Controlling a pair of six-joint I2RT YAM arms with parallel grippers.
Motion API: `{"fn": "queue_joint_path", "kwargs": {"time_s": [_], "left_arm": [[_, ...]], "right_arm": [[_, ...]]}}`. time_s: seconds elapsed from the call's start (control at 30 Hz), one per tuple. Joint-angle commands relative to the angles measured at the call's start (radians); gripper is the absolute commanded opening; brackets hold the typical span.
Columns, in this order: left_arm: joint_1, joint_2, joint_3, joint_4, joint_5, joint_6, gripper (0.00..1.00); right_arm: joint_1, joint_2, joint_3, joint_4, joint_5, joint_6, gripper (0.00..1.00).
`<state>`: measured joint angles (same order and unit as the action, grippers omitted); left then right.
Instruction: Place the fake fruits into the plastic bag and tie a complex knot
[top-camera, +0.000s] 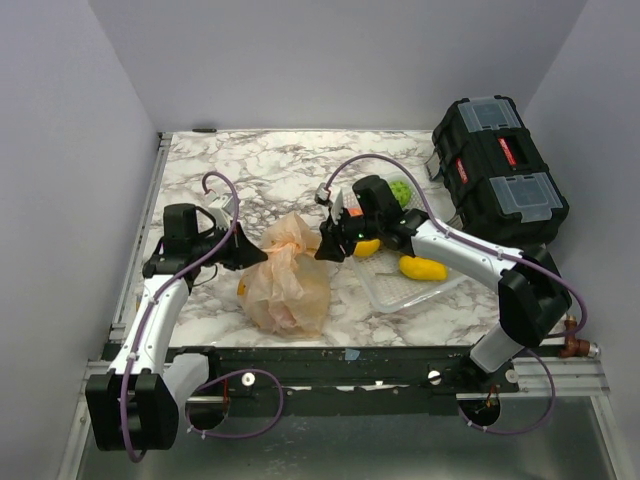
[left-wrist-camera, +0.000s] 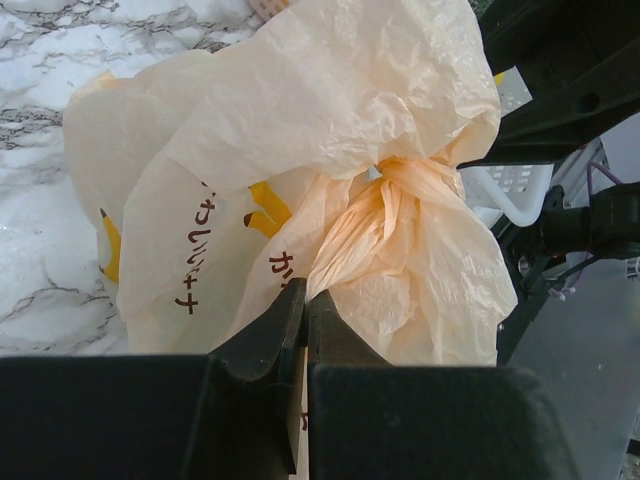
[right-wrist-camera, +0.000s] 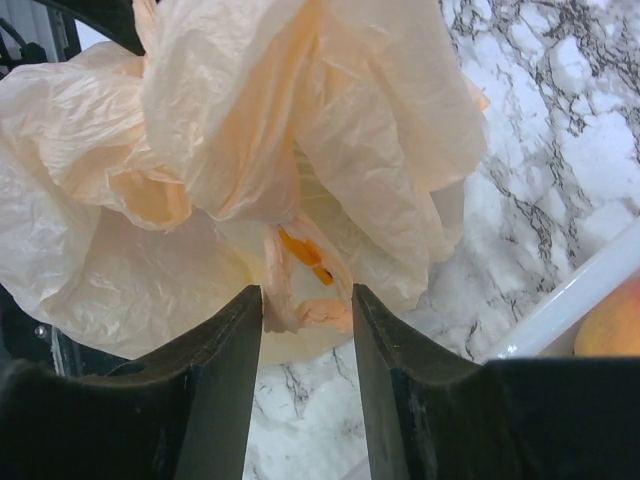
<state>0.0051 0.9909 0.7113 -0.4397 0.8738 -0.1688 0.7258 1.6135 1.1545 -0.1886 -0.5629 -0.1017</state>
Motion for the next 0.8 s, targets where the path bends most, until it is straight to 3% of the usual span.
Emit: {"fn": "queue_joint_path", "kwargs": {"time_s": [0.0, 0.2, 0.3, 0.43, 0.57, 0.77], "left_arm": [[-0.002, 0.013, -0.004, 0.062, 0.038, -0.04, 0.0], [-0.002, 0.021, 0.009, 0.061, 0.039, -0.035, 0.0], [-0.002, 0.021, 0.008, 0.057, 0.037, -0.034, 0.0], [-0.002, 0.018, 0.012, 0.054, 0.037, -0.03, 0.0], [-0.002, 0.014, 0.016, 0.04, 0.035, -0.019, 0.0], [0.033, 0.002, 0.034, 0.011, 0.031, -0.006, 0.0]], "right_arm": [[0.004, 0.004, 0.007, 0.035, -0.042, -0.032, 0.47], [0.032, 0.041, 0.008, 0.089, -0.021, -0.046, 0.49], [0.052, 0.06, 0.005, 0.099, -0.002, -0.057, 0.56], [0.06, 0.075, -0.013, 0.122, 0.045, -0.064, 0.54], [0.06, 0.069, -0.034, 0.122, 0.078, -0.078, 0.37], [0.058, 0.049, -0.056, 0.053, 0.139, -0.12, 0.01]]}}
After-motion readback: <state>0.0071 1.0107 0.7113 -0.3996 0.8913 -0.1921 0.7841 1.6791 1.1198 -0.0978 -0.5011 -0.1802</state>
